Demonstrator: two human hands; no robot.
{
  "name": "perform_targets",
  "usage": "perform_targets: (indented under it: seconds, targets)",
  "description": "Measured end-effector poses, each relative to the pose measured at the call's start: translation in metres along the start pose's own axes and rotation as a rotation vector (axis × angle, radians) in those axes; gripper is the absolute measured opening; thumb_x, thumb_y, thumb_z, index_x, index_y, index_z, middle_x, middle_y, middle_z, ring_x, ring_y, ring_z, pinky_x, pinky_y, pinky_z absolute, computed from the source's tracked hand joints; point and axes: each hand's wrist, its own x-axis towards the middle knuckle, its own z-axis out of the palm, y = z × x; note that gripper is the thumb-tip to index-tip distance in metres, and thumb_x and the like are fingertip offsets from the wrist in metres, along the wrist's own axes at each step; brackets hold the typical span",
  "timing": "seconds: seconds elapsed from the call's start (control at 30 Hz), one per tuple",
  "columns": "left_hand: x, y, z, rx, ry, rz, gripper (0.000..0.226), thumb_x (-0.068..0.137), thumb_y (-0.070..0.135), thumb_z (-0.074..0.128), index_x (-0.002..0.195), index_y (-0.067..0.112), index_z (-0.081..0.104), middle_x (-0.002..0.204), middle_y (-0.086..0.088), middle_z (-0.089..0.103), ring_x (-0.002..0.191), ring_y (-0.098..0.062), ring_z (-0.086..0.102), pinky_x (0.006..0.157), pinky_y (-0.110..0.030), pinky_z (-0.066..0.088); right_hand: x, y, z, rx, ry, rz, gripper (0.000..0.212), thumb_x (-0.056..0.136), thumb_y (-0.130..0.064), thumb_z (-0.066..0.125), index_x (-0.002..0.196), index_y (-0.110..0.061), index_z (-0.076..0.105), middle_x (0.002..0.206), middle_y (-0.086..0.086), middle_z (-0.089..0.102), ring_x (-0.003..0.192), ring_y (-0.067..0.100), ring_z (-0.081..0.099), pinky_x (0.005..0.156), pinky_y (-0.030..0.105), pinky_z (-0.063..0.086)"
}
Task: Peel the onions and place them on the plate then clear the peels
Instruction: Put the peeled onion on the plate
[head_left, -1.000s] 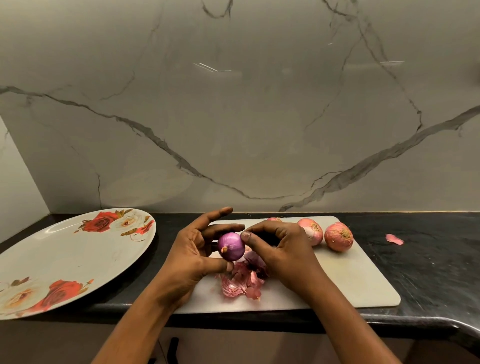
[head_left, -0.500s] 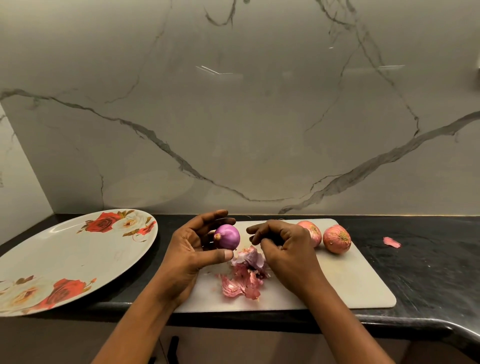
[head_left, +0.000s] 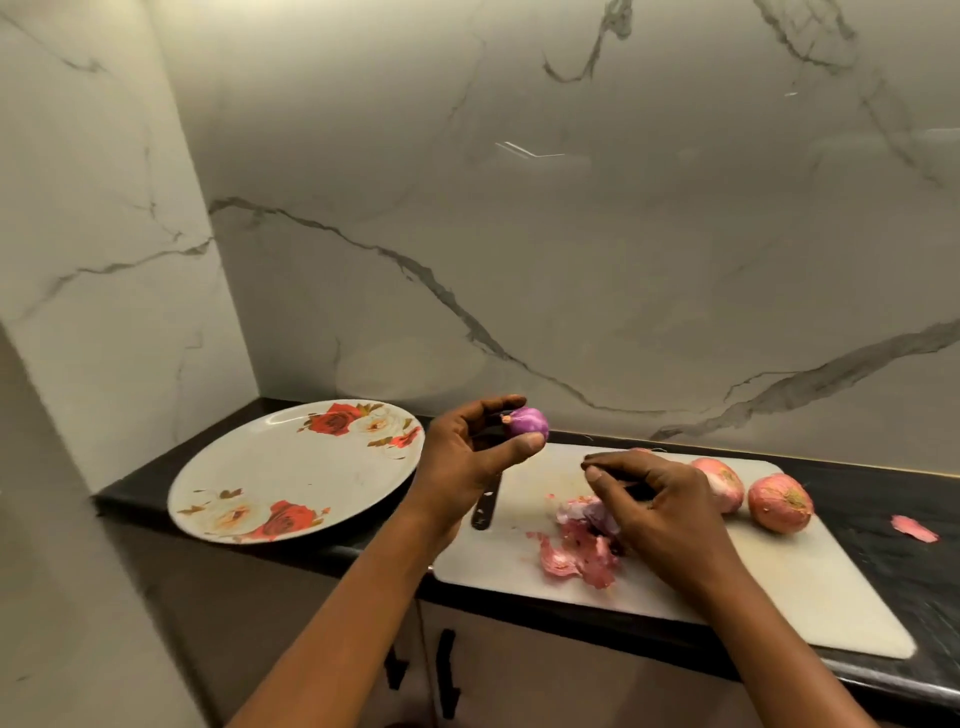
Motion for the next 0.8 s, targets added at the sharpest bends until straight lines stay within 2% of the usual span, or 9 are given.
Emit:
perform_targets:
  seconds: [0.1, 0.17, 0.3, 0.4, 0.5, 0.67, 0.8]
  targets:
    - [-0.002, 0.018, -0.034, 0.121, 0.03, 0.045, 0.051, 0.08, 0.008, 0.09, 0.127, 0.018, 0.073, 0.115, -0.003, 0.08, 0.108, -0.019, 0.076, 0.097, -0.036, 0.061, -0.001, -0.002, 0.0, 0.037, -0.039, 0.01, 0.022, 0.093, -0.035, 0.076, 0.114, -0.04, 0.077, 0.11, -0.022, 0.076, 0.096, -0.005, 0.072, 0.081, 0.018, 0.061]
    - [-0.004, 0.023, -0.063, 0.189, 0.081, 0.054, 0.054, 0.077, 0.002, 0.091, 0.125, 0.016, 0.073, 0.117, -0.004, 0.079, 0.105, -0.021, 0.078, 0.097, -0.038, 0.062, -0.001, -0.002, 0.0, 0.051, -0.055, 0.015, 0.021, 0.092, -0.037, 0.077, 0.112, -0.043, 0.077, 0.108, -0.024, 0.076, 0.095, -0.006, 0.072, 0.078, 0.014, 0.059]
    - [-0.011, 0.027, -0.122, 0.438, 0.208, 0.012, 0.057, 0.069, 0.001, 0.096, 0.119, 0.022, 0.077, 0.116, 0.005, 0.078, 0.099, -0.012, 0.078, 0.098, -0.038, 0.062, -0.002, -0.001, 0.001, 0.072, -0.075, 0.046, 0.018, 0.092, -0.032, 0.078, 0.109, -0.037, 0.08, 0.105, -0.022, 0.078, 0.091, -0.005, 0.073, 0.07, 0.019, 0.061]
    - [-0.016, 0.021, -0.152, 0.574, 0.24, -0.051, 0.058, 0.068, 0.006, 0.097, 0.118, 0.027, 0.078, 0.117, 0.009, 0.077, 0.097, -0.011, 0.077, 0.097, -0.039, 0.062, -0.001, -0.001, 0.001, 0.064, -0.081, 0.039, 0.018, 0.092, -0.029, 0.078, 0.109, -0.033, 0.081, 0.106, -0.021, 0.078, 0.096, -0.005, 0.072, 0.078, 0.021, 0.062]
    - [-0.02, 0.011, -0.169, 0.66, 0.258, -0.086, 0.059, 0.068, 0.007, 0.097, 0.12, 0.028, 0.077, 0.12, 0.01, 0.076, 0.094, -0.009, 0.077, 0.097, -0.041, 0.062, -0.001, -0.001, 0.0, 0.068, -0.07, 0.028, 0.018, 0.093, -0.024, 0.079, 0.11, -0.029, 0.082, 0.105, -0.019, 0.078, 0.098, -0.004, 0.073, 0.084, 0.021, 0.061]
    - [-0.021, 0.001, -0.175, 0.801, 0.286, -0.132, 0.055, 0.071, 0.013, 0.095, 0.121, 0.028, 0.076, 0.123, 0.006, 0.073, 0.108, -0.017, 0.071, 0.1, -0.041, 0.058, -0.001, -0.002, 0.001, 0.069, -0.082, 0.038, 0.016, 0.093, -0.022, 0.078, 0.108, -0.027, 0.083, 0.103, -0.018, 0.079, 0.095, -0.004, 0.074, 0.081, 0.012, 0.058]
    - [-0.02, -0.008, -0.176, 0.903, 0.257, -0.14, 0.058, 0.071, 0.016, 0.094, 0.123, 0.029, 0.075, 0.129, 0.003, 0.071, 0.109, -0.017, 0.068, 0.094, -0.029, 0.053, -0.002, -0.003, 0.0, 0.053, -0.086, 0.039, 0.017, 0.093, -0.022, 0.078, 0.109, -0.028, 0.081, 0.104, -0.018, 0.079, 0.095, -0.004, 0.073, 0.082, 0.02, 0.059]
